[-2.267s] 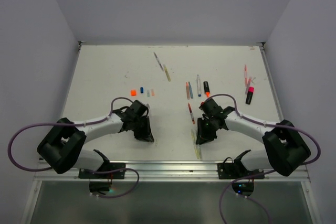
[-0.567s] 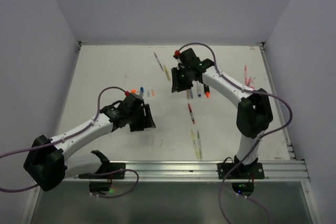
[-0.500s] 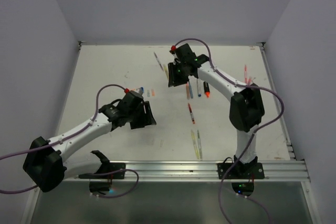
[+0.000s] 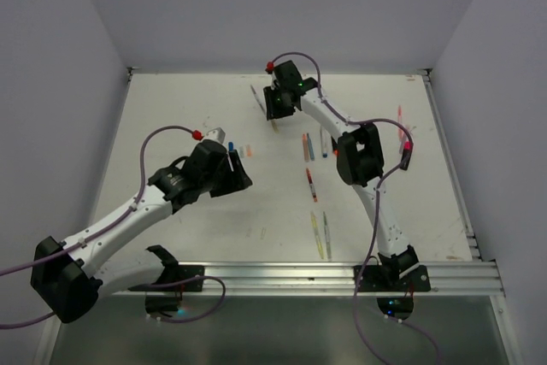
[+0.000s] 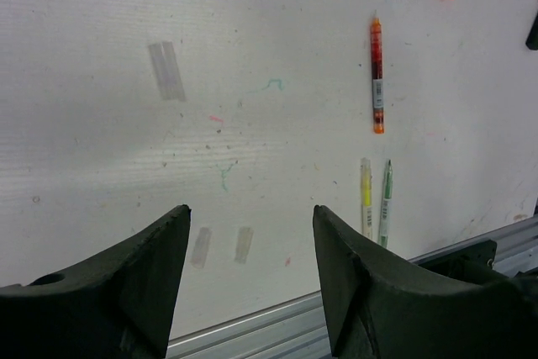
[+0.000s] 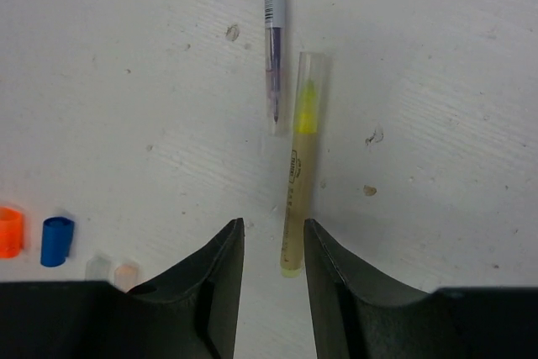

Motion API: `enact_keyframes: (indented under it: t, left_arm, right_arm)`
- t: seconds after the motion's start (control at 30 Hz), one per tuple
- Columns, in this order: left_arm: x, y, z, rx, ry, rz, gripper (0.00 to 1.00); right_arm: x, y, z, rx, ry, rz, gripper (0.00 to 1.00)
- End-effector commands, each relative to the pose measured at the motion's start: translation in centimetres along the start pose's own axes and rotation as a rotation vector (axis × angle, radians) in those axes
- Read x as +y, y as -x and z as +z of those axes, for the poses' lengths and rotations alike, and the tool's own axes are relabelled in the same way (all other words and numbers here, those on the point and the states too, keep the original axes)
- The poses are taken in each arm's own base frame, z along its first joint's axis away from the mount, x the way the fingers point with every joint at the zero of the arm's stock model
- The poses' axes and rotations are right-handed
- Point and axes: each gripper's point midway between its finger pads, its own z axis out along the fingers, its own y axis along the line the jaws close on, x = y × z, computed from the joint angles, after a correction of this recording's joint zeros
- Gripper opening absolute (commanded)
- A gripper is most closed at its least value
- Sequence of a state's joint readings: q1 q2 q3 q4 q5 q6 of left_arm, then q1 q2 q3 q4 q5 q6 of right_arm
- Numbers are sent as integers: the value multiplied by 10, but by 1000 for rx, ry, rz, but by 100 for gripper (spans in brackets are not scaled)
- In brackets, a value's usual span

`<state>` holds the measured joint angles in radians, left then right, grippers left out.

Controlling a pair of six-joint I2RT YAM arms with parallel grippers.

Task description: Open the pen caps

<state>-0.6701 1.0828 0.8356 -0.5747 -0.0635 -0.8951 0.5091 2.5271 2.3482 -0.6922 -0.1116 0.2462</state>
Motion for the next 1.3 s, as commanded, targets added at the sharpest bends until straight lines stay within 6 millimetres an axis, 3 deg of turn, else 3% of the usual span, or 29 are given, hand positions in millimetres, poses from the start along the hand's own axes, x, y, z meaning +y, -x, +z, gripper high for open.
enact_keyframes:
  t: [0.0, 0.43, 0.57, 0.77, 0.83, 0.87, 1.0, 1.07, 1.13, 1.17, 1.23, 1.27]
  left_arm:
    - [13, -1, 2, -23, 41, 4, 63]
    - [12, -1, 10, -18, 35, -12, 63]
    - [15, -3, 8, -16, 39, -13, 63]
    - [16, -2, 3, -25, 38, -31, 63]
    - [15, 1, 2, -29, 43, -33, 63]
    - [10, 7, -1, -39, 36, -32, 63]
    - [-7, 25, -6, -52, 6, -17, 63]
    - [-15, 32, -6, -54, -8, -9, 63]
    - [-31, 44, -10, -72, -46, 0, 63]
    - [-33, 45, -8, -66, -43, 13, 63]
    - [-46, 56, -11, -82, -70, 24, 63]
    - [-48, 58, -8, -77, -66, 32, 63]
  right_arm:
    - [1, 22, -3, -79, -15, -83, 38]
    - [-26, -23, 35, 29, -127, -113, 31]
    - [-24, -37, 46, 60, -141, -133, 28]
    - [-19, -47, 55, 84, -164, -130, 8]
    - [-19, -36, 50, 59, -180, -118, 4]
    - [-22, -31, 46, 48, -188, -110, 0]
    - [-29, 2, 14, -29, -198, -25, 0]
    - [-32, 31, -16, -102, -185, 13, 0]
    - [-33, 35, -34, -115, -173, 31, 0]
    - [-29, 48, -58, -149, -159, 34, 0]
    - [-26, 43, -78, -137, -144, 31, 0]
    - [-12, 55, -112, -179, -96, 26, 0]
